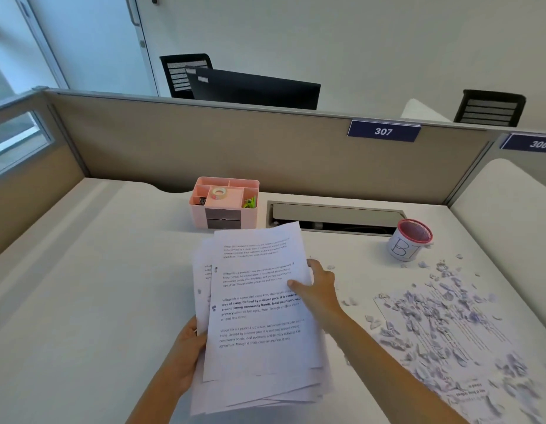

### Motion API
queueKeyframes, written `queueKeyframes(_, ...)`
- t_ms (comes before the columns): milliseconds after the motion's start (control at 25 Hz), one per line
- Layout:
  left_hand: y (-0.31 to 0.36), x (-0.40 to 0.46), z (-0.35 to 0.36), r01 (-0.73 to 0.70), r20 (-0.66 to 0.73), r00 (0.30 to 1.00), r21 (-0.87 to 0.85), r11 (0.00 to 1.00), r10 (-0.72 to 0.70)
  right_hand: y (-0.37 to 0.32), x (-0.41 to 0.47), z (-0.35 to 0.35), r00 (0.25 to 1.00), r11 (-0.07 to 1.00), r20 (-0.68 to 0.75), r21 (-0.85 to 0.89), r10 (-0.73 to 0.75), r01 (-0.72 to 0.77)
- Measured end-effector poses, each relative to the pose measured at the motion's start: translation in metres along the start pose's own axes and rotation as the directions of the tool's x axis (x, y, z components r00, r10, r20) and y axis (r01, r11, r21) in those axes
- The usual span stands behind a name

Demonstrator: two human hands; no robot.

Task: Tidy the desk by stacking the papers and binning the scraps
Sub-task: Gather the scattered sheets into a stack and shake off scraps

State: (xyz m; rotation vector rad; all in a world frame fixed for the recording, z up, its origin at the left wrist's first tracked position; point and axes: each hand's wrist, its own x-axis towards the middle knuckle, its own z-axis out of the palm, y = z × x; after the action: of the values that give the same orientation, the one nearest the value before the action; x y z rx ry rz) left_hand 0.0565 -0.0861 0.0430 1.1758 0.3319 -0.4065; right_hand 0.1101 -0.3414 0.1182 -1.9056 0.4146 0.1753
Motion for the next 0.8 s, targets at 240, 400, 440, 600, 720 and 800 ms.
queueKeyframes(240, 0.009, 0.004, 0.009, 0.105, 0.096, 0.99, -0.04, 0.994, -0.101, 0.016, -0.001, -0.029, 0.987, 0.98, 0.155, 0.185, 0.042, -0.071)
queueKeyframes(400, 0.005, 0.005, 0.009, 0.191, 0.142, 0.974, -0.082, 0.978, -0.178, 0.025, -0.005, -0.031, 0.995, 0.983, 0.098, 0.181, -0.023, 0.005)
queueKeyframes(440, 0.004, 0.006, 0.009, 0.178, 0.144, 0.975, -0.044, 0.983, -0.17, 0.026, -0.005, -0.031, 0.994, 0.982, 0.098, 0.19, -0.04, 0.02)
queueKeyframes(600, -0.005, 0.013, 0.007, 0.075, 0.037, 0.996, 0.073, 0.994, -0.078, 0.027, -0.005, -0.028, 0.987, 0.983, 0.151, 0.18, -0.048, 0.02)
queueKeyframes(720, -0.009, 0.018, -0.007, -0.02, -0.099, 0.995, 0.083, 0.996, 0.028, 0.036, 0.001, -0.047, 0.997, 0.996, 0.075, 0.084, -0.019, 0.013)
queueKeyframes(800, -0.013, 0.022, -0.021, -0.07, -0.155, 0.984, 0.09, 0.993, 0.083, 0.056, 0.007, -0.077, 0.994, 0.99, -0.103, -0.136, -0.034, 0.02)
